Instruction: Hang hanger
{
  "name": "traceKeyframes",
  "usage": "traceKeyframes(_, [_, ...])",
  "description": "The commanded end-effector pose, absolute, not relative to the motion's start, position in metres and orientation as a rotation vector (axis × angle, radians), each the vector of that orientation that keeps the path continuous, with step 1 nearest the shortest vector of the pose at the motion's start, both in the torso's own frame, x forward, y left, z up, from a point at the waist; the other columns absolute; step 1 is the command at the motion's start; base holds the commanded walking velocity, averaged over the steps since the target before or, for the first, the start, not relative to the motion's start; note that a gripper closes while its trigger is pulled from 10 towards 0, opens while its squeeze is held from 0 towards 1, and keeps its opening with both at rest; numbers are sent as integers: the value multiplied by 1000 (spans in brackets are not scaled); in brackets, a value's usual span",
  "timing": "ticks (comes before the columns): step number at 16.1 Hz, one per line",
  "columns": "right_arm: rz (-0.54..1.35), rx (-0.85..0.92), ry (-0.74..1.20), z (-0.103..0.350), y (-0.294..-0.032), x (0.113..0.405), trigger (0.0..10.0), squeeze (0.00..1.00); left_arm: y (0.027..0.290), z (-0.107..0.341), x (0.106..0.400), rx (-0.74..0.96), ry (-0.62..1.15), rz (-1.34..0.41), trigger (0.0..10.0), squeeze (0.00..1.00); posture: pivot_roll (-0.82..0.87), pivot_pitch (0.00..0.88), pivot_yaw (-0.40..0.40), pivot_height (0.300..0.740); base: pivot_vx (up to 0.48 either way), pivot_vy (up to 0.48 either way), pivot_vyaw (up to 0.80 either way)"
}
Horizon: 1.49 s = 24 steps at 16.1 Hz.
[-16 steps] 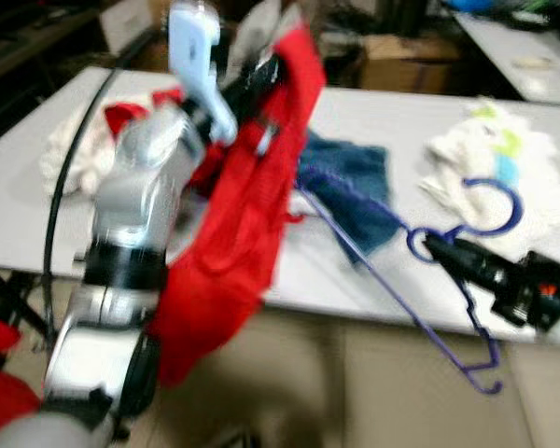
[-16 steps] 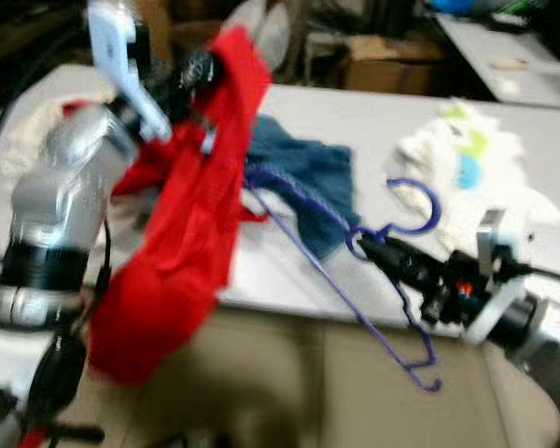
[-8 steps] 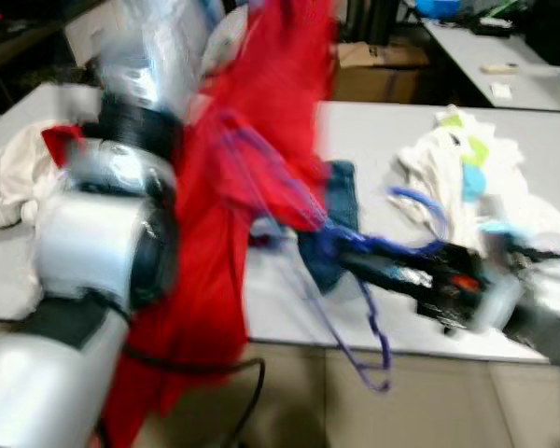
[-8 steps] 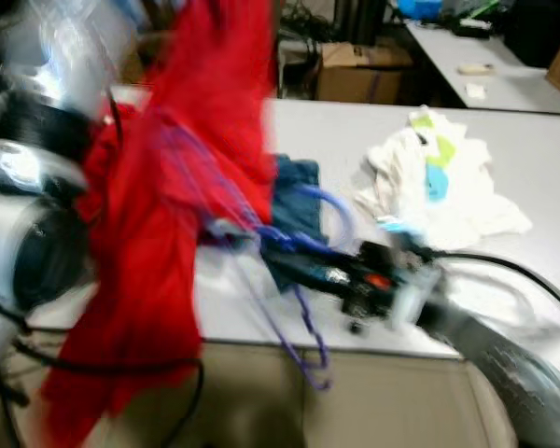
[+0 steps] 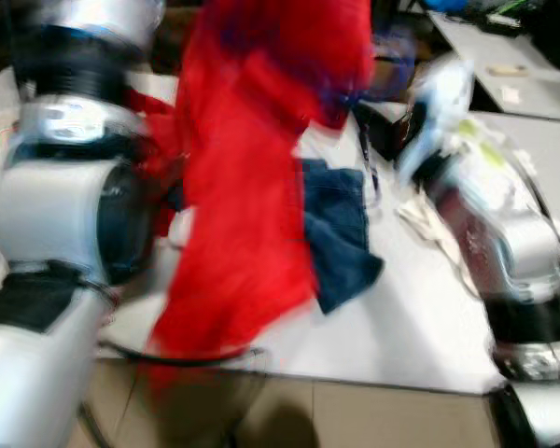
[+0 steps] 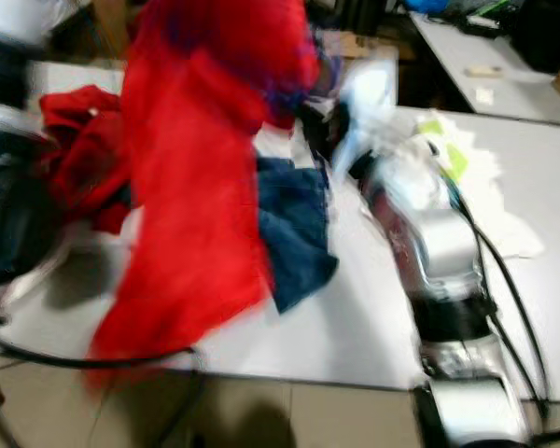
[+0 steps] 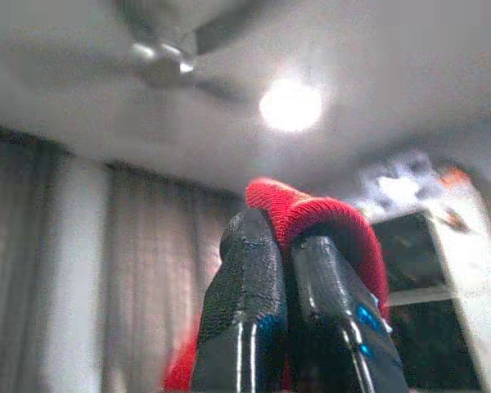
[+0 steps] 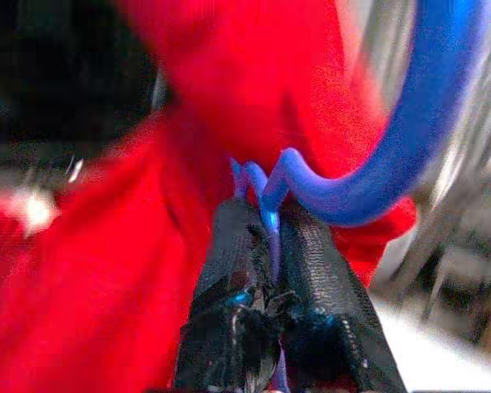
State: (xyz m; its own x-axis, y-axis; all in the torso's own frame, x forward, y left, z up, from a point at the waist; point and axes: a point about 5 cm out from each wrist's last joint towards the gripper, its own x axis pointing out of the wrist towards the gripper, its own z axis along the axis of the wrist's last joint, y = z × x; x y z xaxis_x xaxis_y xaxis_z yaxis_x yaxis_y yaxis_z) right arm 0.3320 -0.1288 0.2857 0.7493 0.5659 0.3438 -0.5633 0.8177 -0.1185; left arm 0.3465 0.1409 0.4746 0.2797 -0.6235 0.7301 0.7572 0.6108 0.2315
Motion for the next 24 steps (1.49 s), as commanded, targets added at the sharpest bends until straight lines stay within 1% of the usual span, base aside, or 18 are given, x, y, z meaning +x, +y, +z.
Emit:
traceKeyframes(1, [524, 26, -477, 304, -152, 330, 10000, 0, 138, 490, 330, -168, -970, -985, 10000, 0, 60, 0, -66, 740, 0, 0, 0])
traceKeyframes(3, [543, 45, -606, 328, -155, 324, 10000, 0, 162, 484, 325, -104, -995, -913, 10000, 0, 59, 0, -66, 740, 0, 0, 0])
traceKeyframes(4, [554, 27, -655, 334, -153, 322, 10000, 0, 174, 471, 326, -78, -971, -856, 10000, 0, 57, 0, -63, 740, 0, 0, 0])
traceKeyframes(5, [561, 12, -671, 335, -151, 321, 10000, 0, 182, 457, 329, -50, -926, -815, 10000, 0, 48, 0, -54, 740, 0, 0, 0])
traceKeyframes(6, [543, -15, -660, 331, -153, 324, 10000, 0, 186, 430, 336, -12, -842, -795, 10000, 0, 47, 0, -54, 740, 0, 0, 0])
traceKeyframes(8, [583, -38, -564, 313, -152, 327, 10000, 0, 184, 380, 343, 52, -675, -800, 10000, 0, 44, 0, -54, 740, 0, 0, 0])
traceKeyframes(9, [608, -40, -533, 307, -150, 327, 10000, 0, 182, 367, 343, 68, -626, -803, 10000, 0, 44, 0, -55, 740, 0, 0, 0])
traceKeyframes(10, [711, -130, -395, 278, -141, 322, 10000, 0, 179, 324, 345, 141, -462, -790, 10000, 0, 43, 0, -60, 740, 0, 0, 0])
traceKeyframes(11, [776, -176, -280, 254, -137, 317, 10000, 0, 178, 296, 343, 179, -365, -777, 10000, 0, 44, 0, -60, 740, 0, 0, 0])
traceKeyframes(13, [835, -221, -170, 229, -136, 312, 10000, 0, 184, 272, 339, 235, -246, -742, 10000, 0, 40, 0, -54, 740, 0, 0, 0])
traceKeyframes(15, [952, -298, -12, 202, -140, 296, 10000, 0, 191, 240, 322, 336, -35, -823, 10000, 0, 41, 0, -50, 740, 0, 0, 0])
traceKeyframes(16, [963, -303, 4, 200, -141, 294, 10000, 0, 192, 233, 317, 358, 13, -851, 10000, 0, 43, 0, -50, 740, 0, 0, 0])
traceKeyframes(17, [988, -312, 28, 199, -144, 289, 10000, 0, 193, 215, 309, 414, 127, -891, 10000, 0, 43, 0, -47, 740, 0, 0, 0])
traceKeyframes(18, [996, -310, 43, 198, -146, 288, 10000, 0, 193, 205, 307, 449, 180, -902, 10000, 0, 41, 0, -45, 740, 0, 0, 0])
traceKeyframes(19, [1056, -333, 88, 197, -150, 278, 10000, 0, 194, 189, 305, 506, 268, -902, 10000, 0, 39, 0, -41, 740, 0, 0, 0])
traceKeyframes(21, [1120, -349, 140, 196, -156, 266, 10000, 0, 197, 180, 310, 533, 293, -833, 10000, 0, 39, 0, -40, 740, 0, 0, 0])
traceKeyframes(22, [1181, -347, 196, 200, -170, 247, 10000, 0, 208, 184, 322, 524, 250, -688, 10000, 1000, 33, 0, -33, 740, 0, 0, 0])
traceKeyframes(24, [1213, -331, 225, 206, -182, 233, 10000, 0, 212, 194, 324, 472, 213, -657, 10000, 1000, 32, 0, -31, 740, 0, 0, 0])
